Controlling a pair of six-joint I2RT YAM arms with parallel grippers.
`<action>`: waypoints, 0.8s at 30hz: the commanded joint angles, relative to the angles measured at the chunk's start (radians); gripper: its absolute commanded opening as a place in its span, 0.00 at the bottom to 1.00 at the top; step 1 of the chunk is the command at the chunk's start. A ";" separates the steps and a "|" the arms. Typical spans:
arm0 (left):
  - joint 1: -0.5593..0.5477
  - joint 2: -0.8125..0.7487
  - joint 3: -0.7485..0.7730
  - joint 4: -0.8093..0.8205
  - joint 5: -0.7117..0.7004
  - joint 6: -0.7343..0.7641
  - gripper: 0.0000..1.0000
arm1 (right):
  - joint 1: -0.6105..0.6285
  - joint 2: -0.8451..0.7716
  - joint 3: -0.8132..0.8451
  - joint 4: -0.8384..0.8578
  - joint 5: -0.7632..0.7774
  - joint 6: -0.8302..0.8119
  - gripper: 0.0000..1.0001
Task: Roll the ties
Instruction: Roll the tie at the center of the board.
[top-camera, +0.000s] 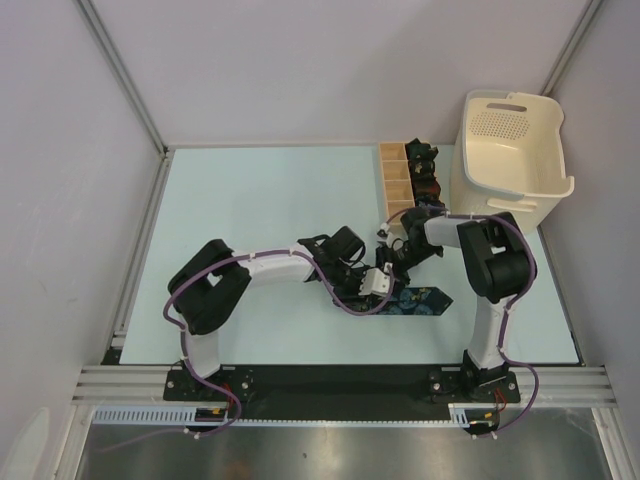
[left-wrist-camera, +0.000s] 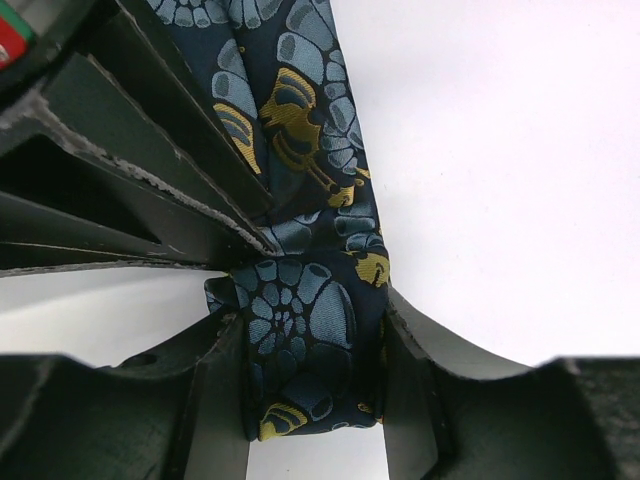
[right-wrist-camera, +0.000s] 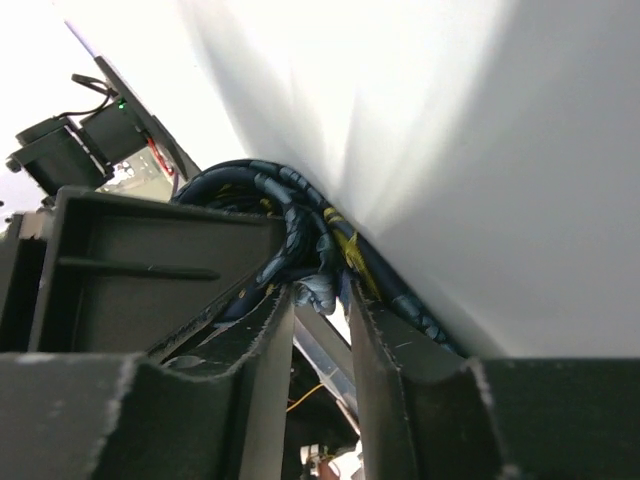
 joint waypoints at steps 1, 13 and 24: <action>0.007 0.003 -0.018 -0.120 0.003 -0.021 0.36 | -0.007 -0.089 0.012 0.005 -0.089 -0.005 0.36; 0.009 0.005 -0.011 -0.120 -0.038 -0.068 0.35 | 0.038 -0.140 -0.002 -0.042 -0.063 -0.015 0.46; 0.009 0.002 -0.009 -0.119 -0.061 -0.091 0.37 | 0.065 -0.054 -0.004 0.054 -0.037 0.044 0.32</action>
